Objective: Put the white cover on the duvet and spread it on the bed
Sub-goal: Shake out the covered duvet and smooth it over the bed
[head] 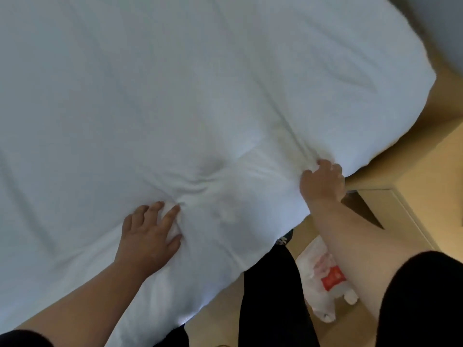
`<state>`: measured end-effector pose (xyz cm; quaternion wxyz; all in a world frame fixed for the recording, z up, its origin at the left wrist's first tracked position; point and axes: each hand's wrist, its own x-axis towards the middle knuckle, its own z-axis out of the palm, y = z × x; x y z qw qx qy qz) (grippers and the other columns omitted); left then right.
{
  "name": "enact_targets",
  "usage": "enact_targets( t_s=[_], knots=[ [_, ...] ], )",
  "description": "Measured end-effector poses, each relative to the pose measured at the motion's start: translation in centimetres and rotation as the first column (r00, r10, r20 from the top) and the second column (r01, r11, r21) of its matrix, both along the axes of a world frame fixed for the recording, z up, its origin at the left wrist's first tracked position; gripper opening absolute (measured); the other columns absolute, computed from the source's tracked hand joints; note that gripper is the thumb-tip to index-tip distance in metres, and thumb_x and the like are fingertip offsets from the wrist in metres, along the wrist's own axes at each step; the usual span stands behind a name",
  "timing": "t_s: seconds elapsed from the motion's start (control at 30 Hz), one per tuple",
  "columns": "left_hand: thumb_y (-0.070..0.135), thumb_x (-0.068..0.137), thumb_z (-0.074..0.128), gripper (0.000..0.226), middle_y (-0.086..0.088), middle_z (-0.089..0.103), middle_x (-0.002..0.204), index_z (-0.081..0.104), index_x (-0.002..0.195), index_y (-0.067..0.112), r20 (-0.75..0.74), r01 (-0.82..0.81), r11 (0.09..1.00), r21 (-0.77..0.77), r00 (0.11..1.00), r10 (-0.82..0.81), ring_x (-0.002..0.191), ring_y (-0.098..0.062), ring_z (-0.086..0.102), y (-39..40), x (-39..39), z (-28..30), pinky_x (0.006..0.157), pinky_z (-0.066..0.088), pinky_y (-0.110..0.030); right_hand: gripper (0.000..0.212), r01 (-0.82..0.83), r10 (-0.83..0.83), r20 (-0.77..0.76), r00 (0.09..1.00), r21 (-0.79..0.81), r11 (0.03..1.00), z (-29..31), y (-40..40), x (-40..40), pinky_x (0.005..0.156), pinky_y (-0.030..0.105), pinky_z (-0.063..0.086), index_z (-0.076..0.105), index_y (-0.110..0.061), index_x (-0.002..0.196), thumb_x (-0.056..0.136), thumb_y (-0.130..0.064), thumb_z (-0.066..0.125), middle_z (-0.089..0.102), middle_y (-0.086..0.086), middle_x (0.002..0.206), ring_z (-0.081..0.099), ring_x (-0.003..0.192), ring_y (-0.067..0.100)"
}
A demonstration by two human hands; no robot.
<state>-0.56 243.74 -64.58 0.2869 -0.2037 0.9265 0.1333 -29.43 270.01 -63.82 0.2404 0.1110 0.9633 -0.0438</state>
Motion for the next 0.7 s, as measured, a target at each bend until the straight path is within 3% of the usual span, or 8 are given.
enact_targets(
  t_s=[0.07, 0.1, 0.2, 0.3, 0.43, 0.53, 0.63, 0.7],
  knots=[
    [0.068, 0.077, 0.041, 0.075, -0.012, 0.056, 0.133, 0.055, 0.139, 0.028, 0.007, -0.041, 0.999, 0.004, 0.999, 0.041, 0.119, -0.041, 0.048, 2.4, -4.3, 0.2, 0.095, 0.044, -0.057, 0.058, -0.422, 0.403, -0.147, 0.903, -0.136, 0.897, 0.0, -3.1, -0.2, 0.116, 0.053, 0.030, 0.044, -0.028, 0.148, 0.090, -0.029, 0.052, 0.033, 0.013, 0.159, 0.031, 0.145, 0.035],
    [0.069, 0.077, 0.042, 0.077, -0.012, 0.056, 0.133, 0.054, 0.140, 0.028, -0.003, -0.053, 0.999, 0.000, 0.999, 0.053, 0.120, -0.041, 0.048, 3.8, -6.5, 0.2, 0.095, 0.045, -0.056, 0.060, -0.644, 0.620, -0.175, 0.765, -0.193, 0.740, -0.1, -4.9, 0.2, 0.120, 0.054, 0.021, 0.044, -0.029, 0.149, 0.090, -0.029, 0.053, 0.028, 0.011, 0.162, 0.024, 0.150, 0.033],
    [0.071, 0.076, 0.041, 0.083, -0.012, 0.052, 0.140, 0.049, 0.143, 0.024, -0.041, -0.083, 0.996, -0.015, 0.996, 0.083, 0.126, -0.041, 0.046, 7.5, -13.4, 0.3, 0.099, 0.045, -0.057, 0.063, -0.874, 0.907, -0.026, 0.420, -0.279, 0.397, -1.2, -6.2, -2.1, 0.124, 0.050, -0.006, 0.022, -0.038, 0.157, 0.098, -0.041, 0.042, 0.001, -0.001, 0.169, -0.005, 0.155, 0.022],
    [0.073, 0.080, 0.033, 0.091, -0.007, 0.029, 0.161, 0.028, 0.155, 0.023, -0.093, -0.076, 0.996, -0.044, 0.993, 0.072, 0.147, -0.035, 0.024, 10.0, -19.8, -0.3, 0.112, 0.035, -0.053, 0.068, -0.807, 0.817, -0.001, 0.577, -0.158, 0.570, -3.0, -0.9, -13.6, 0.124, 0.045, -0.006, 0.008, -0.035, 0.160, 0.100, -0.057, 0.032, -0.005, -0.004, 0.169, -0.006, 0.155, 0.018],
    [0.075, 0.087, 0.035, 0.096, -0.002, -0.005, 0.168, 0.002, 0.160, 0.023, -0.128, -0.007, 1.000, -0.029, 0.992, 0.003, 0.154, -0.030, -0.009, 12.7, -27.1, -1.1, 0.123, 0.010, -0.049, 0.071, -0.428, 0.424, 0.086, 0.901, 0.023, 0.904, -2.6, 10.0, -28.0, 0.124, 0.053, 0.002, -0.002, -0.030, 0.161, 0.101, -0.059, 0.021, -0.012, -0.011, 0.168, -0.009, 0.155, 0.018],
    [0.073, 0.089, 0.041, 0.097, -0.002, -0.012, 0.167, -0.004, 0.160, 0.023, -0.122, 0.040, 0.999, -0.016, 0.992, -0.042, 0.153, -0.028, -0.015, 14.8, -30.7, -0.7, 0.124, 0.004, -0.047, 0.071, -0.145, 0.144, 0.069, 0.987, 0.012, 0.989, -1.2, 10.9, -30.9, 0.123, 0.056, 0.005, -0.001, -0.021, 0.161, 0.102, -0.047, 0.030, -0.009, -0.004, 0.169, -0.006, 0.155, 0.021],
    [0.070, 0.089, 0.044, 0.096, -0.004, -0.007, 0.168, 0.007, 0.160, 0.018, -0.130, 0.050, 0.999, -0.007, 0.990, -0.051, 0.154, -0.027, -0.010, 15.8, -31.9, -0.7, 0.124, 0.005, -0.046, 0.069, -0.450, 0.418, -0.225, 0.880, -0.114, 0.886, -0.2, 4.8, -26.7, 0.122, 0.056, 0.015, 0.022, -0.017, 0.159, 0.096, -0.035, 0.042, 0.012, 0.009, 0.168, 0.011, 0.155, 0.027],
    [0.070, 0.085, 0.040, 0.095, -0.009, 0.012, 0.166, 0.026, 0.157, 0.010, -0.121, 0.098, 0.995, -0.034, 0.987, -0.101, 0.153, -0.027, 0.004, 15.3, -32.4, -1.0, 0.122, 0.010, -0.044, 0.064, -0.820, 0.748, -0.336, 0.572, -0.211, 0.533, -0.3, 0.2, -22.0, 0.120, 0.058, 0.020, 0.042, -0.023, 0.152, 0.090, -0.037, 0.049, 0.032, 0.008, 0.162, 0.026, 0.151, 0.029]
  ],
)
